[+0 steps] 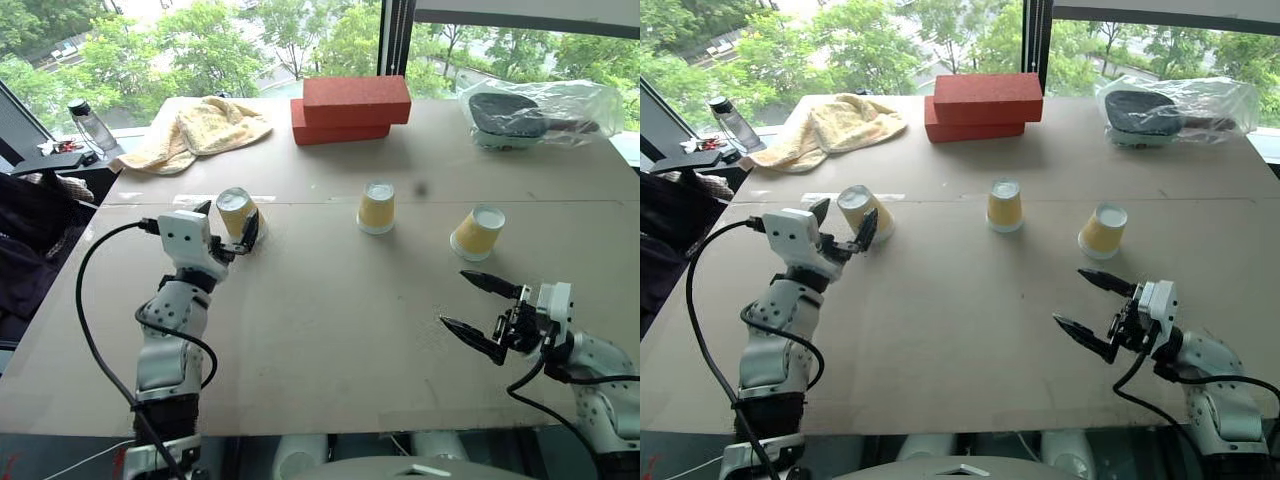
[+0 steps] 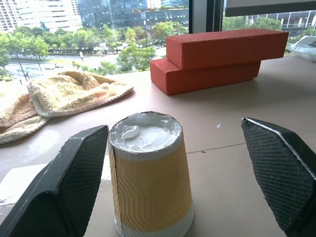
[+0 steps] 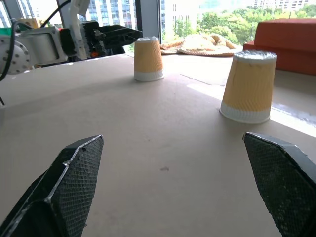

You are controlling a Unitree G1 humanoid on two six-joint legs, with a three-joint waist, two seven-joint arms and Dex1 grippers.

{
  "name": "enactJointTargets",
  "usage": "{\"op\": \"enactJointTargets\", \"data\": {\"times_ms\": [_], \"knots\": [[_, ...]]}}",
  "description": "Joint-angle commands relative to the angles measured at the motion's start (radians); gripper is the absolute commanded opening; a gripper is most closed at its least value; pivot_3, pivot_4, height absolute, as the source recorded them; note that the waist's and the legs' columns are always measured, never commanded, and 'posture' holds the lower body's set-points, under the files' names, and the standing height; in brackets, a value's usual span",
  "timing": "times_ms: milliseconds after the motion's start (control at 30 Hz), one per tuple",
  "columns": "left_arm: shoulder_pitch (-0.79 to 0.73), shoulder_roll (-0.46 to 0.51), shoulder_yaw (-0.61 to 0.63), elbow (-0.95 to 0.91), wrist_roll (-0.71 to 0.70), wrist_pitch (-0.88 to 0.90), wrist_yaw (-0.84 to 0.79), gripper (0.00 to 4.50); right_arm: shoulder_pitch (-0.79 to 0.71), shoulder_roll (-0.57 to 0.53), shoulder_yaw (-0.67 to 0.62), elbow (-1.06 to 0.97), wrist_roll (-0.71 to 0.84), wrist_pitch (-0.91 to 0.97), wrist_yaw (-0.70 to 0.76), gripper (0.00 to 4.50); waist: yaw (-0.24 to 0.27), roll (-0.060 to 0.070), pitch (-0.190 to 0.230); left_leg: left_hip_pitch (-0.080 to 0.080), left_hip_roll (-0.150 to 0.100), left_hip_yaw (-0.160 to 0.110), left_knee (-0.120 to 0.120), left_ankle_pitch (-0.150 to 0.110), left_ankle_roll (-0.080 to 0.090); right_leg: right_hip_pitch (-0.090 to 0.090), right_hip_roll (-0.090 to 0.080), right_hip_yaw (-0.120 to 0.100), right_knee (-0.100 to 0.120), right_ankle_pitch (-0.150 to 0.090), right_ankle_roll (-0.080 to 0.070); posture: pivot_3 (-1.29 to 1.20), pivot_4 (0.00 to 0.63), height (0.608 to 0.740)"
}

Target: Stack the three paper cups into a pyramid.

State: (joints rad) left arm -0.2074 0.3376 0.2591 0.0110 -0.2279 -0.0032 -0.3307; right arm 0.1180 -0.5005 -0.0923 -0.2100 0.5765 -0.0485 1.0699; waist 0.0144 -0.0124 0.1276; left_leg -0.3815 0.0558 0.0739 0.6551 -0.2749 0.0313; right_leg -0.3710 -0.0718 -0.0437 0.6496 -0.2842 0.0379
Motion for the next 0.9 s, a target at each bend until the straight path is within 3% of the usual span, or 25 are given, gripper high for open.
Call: {"op": "enactJointTargets", "data": {"times_ms": [33, 600, 767, 900], "knots": [[-0.056, 0.005, -0.003, 0.07, 0.031, -0.049, 0.023, 4.41, -0.02, 0.006, 0.001, -0.068, 0.025, 0.024, -0.025, 4.5, 0.0, -0.001, 0.001, -0.001, 0.0, 0.0, 0.0, 0.0, 0.0, -0.001, 0.0, 0.0, 0.0, 0.0, 0.0, 0.0, 0.15, 0.73], [-0.22, -0.018, -0.049, 0.284, 0.092, -0.038, 0.079, 4.41, -0.057, 0.029, 0.029, -0.158, 0.028, 0.081, -0.1, 4.5, 0.0, -0.006, 0.004, -0.003, 0.0, 0.001, 0.001, 0.003, -0.005, -0.006, 0.0, 0.0, 0.005, 0.0, 0.001, 0.0, 0.15, 0.73], [-0.217, -0.016, -0.055, 0.282, 0.093, -0.046, 0.068, 2.45, -0.056, 0.033, 0.03, -0.166, 0.027, 0.088, -0.106, 4.5, 0.0, -0.007, 0.004, -0.003, 0.0, 0.001, 0.001, 0.003, -0.006, -0.006, 0.0, 0.0, 0.006, 0.0, 0.002, 0.0, 0.15, 0.73], [-0.206, -0.02, -0.093, 0.223, 0.069, -0.055, -0.005, 2.43, -0.043, 0.026, 0.008, -0.168, 0.038, 0.096, -0.11, 4.5, 0.0, -0.007, 0.004, -0.003, 0.0, 0.0, 0.001, 0.003, -0.006, -0.006, 0.0, 0.0, 0.007, 0.0, 0.002, 0.0, 0.15, 0.73]]}}
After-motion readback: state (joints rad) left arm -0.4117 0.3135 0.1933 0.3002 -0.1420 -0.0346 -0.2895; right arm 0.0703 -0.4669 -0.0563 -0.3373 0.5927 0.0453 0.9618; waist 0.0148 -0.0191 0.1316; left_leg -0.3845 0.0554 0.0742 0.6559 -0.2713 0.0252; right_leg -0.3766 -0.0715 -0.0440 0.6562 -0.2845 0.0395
